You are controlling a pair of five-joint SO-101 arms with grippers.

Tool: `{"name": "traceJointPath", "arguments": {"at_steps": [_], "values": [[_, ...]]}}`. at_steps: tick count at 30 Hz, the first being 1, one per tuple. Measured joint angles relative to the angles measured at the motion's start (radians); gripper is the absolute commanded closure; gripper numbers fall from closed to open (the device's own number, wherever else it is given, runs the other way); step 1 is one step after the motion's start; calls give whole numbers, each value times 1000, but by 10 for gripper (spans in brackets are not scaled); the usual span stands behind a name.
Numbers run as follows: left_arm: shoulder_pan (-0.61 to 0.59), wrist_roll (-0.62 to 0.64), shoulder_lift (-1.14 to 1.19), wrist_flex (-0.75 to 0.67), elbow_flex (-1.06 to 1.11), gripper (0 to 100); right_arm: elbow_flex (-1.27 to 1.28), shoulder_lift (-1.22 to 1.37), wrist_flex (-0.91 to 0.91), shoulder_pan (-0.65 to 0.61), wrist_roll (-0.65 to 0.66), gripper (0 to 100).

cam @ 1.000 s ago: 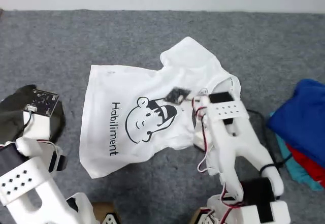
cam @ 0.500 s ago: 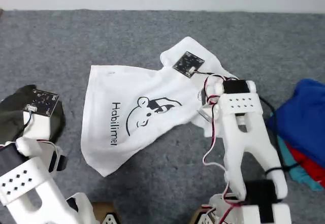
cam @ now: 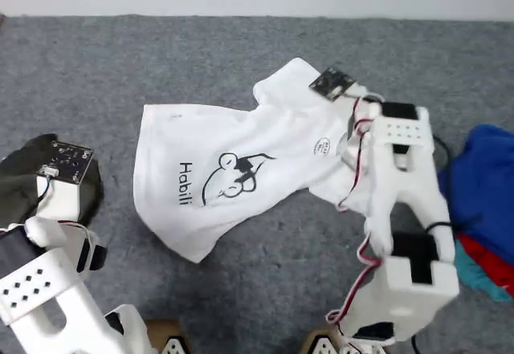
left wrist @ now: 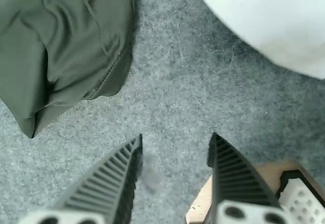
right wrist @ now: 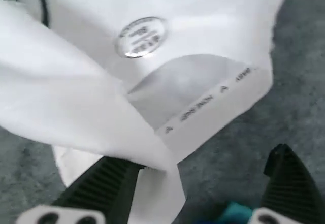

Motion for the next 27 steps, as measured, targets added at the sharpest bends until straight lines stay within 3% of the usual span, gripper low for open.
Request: {"name": "traceJointPath", "arguments": {"at_steps": [11, 19, 27], "values": [[0, 0, 0, 0, 0, 794, -345, 118, 163, 25, 0, 634], [0, 0, 0, 0, 0, 794, -371, 150, 209, 28, 0, 634], [0, 0, 0, 0, 0, 794, -371, 60, 506, -40, 107, 634]]}}
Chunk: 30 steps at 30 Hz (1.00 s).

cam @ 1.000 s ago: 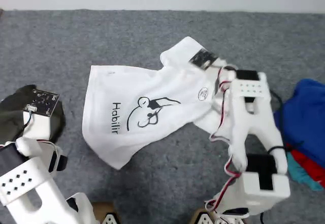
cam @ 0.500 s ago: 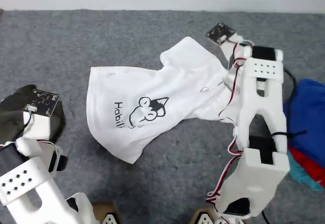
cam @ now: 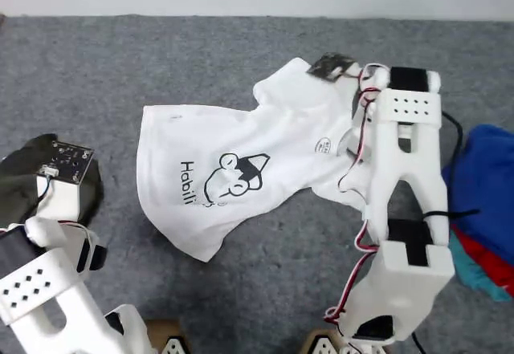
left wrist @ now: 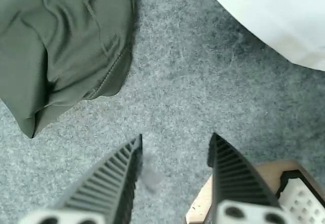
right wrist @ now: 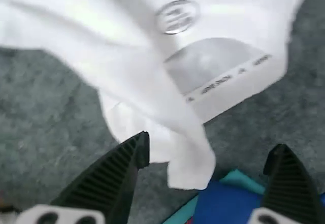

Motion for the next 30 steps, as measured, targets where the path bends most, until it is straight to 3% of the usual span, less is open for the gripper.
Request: {"name": "traceJointPath", "arguments": {"at_steps": [8, 14, 25, 30], "values": [[0, 0, 0, 0, 0, 794, 167, -5, 78, -11, 167, 634], [51, 0, 0, 0, 0, 794, 264, -5, -92, 83, 193, 634], [588, 0, 12, 0, 0, 790, 270, -5, -187, 74, 169, 634], [786, 14, 198, -5, 0, 789, 270, -5, -236, 21, 107, 634]]}}
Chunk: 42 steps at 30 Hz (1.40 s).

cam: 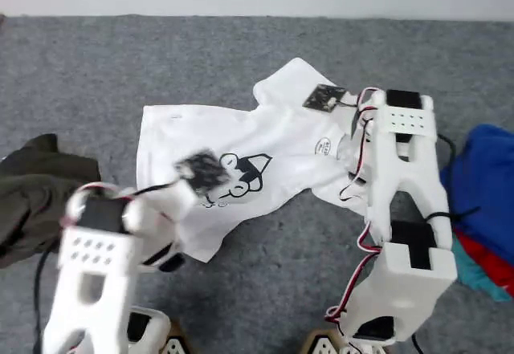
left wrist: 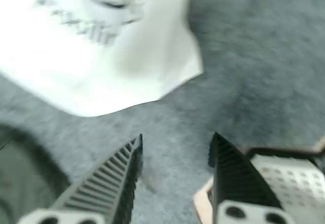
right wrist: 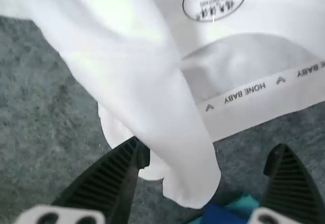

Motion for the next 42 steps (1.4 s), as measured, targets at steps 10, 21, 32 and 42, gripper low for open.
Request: {"name": "traceJointPath", "arguments": {"at_steps": [10, 21, 32, 42], "values": [[20, 181, 574, -58, -219, 793, 0, 2, 0, 6, -9, 634], [35, 190, 931, -126, -382, 938, -84, 8, 34, 11, -9, 739], [114, 190, 1088, -158, -422, 987, -86, 157, 34, 52, -11, 991], [-49, 195, 1097, -80, -611, 988, -109, 183, 29, 132, -11, 989]]}}
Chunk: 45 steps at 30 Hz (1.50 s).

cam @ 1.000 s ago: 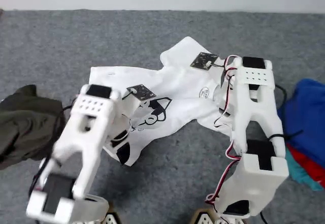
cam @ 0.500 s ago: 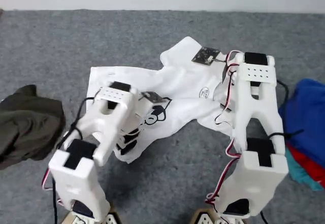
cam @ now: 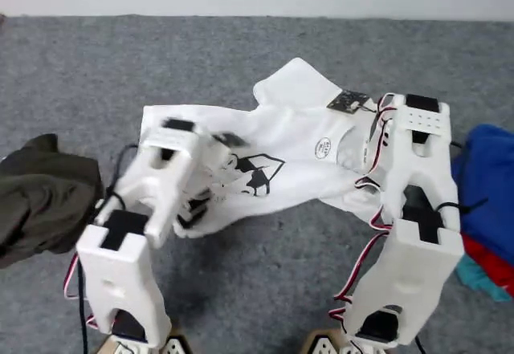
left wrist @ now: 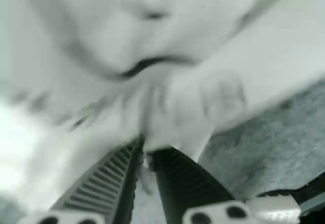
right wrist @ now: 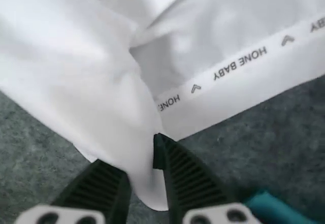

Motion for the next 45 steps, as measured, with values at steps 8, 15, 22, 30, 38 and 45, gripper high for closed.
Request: {"name": "traceJointPath", "arguments": {"at_steps": [8, 15, 22, 30, 38, 45], "values": [[-114, -44, -80, 78, -210, 988, -17, -127, 75, 2, 0, 989], [-117, -63, -259, 80, -210, 988, -17, -242, 84, -11, 0, 989], [-129, -55, -278, 72, -210, 988, -17, -226, -71, -72, -94, 990], [-130, 135, -276, -106, -210, 987, -20, -170, -305, -138, -315, 990], [-178, 302, -163, -222, -325, 987, -287, 28, -342, -232, -327, 925], [-249, 437, 107, -167, -672, 973, -680, 307, -290, -233, -377, 775]]}}
